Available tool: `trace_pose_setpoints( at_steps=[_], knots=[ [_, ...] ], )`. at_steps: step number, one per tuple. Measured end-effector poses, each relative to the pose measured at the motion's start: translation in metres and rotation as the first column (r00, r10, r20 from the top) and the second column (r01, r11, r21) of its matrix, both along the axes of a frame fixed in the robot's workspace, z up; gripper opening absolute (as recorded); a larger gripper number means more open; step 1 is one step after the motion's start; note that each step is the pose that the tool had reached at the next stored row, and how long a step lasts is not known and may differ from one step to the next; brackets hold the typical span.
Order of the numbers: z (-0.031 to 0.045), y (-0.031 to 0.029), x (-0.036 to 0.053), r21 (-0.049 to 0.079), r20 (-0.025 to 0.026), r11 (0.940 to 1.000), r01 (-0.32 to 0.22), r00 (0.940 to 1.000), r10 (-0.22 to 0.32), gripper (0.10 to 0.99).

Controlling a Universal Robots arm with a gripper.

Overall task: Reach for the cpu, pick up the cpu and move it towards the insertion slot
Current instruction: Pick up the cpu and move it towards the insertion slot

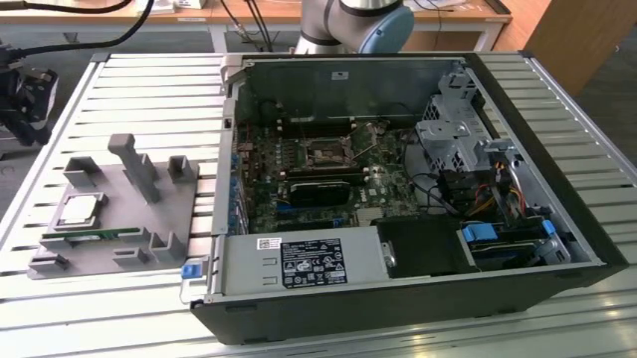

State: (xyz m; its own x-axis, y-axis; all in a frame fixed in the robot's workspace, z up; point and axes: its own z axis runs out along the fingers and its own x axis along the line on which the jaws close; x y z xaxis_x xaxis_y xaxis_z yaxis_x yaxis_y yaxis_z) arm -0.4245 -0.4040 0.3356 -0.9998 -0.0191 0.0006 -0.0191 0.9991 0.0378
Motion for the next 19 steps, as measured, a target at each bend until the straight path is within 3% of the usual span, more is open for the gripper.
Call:
trace_pose_setpoints(
  at_steps=[1, 3, 4, 7, 8, 10, 13, 14, 19],
  knots=[
    [-0.0017, 0.0000, 0.0000, 0.000, -0.0001, 1.0000, 0.000, 1.0000, 0.000, 0.235],
    [-0.0053, -0.0001, -0.0001, 0.000, 0.0001, 1.0000, 0.000, 1.0000, 0.000, 0.353],
    [-0.0070, -0.0001, -0.0002, 0.000, 0.0001, 1.0000, 0.000, 1.0000, 0.000, 0.353],
    [-0.0118, -0.0002, -0.0013, -0.001, 0.0000, 1.0000, 0.000, 1.0000, 0.000, 0.525],
    [-0.0136, -0.0003, -0.0019, -0.001, 0.0001, 1.0000, 0.000, 1.0000, 0.000, 0.525],
    [-0.0172, -0.0008, -0.0029, 0.000, 0.0001, 1.0000, 0.000, 1.0000, 0.000, 0.643],
    [-0.0226, -0.0031, -0.0044, -0.001, 0.0000, 1.0000, 0.000, 1.0000, 0.000, 0.702],
    [-0.0246, -0.0040, -0.0046, 0.000, 0.0001, 1.0000, 0.000, 1.0000, 0.000, 0.765],
    [-0.0335, -0.0061, -0.0051, -0.001, 0.0000, 1.0000, 0.000, 1.0000, 0.000, 0.765]
  ],
)
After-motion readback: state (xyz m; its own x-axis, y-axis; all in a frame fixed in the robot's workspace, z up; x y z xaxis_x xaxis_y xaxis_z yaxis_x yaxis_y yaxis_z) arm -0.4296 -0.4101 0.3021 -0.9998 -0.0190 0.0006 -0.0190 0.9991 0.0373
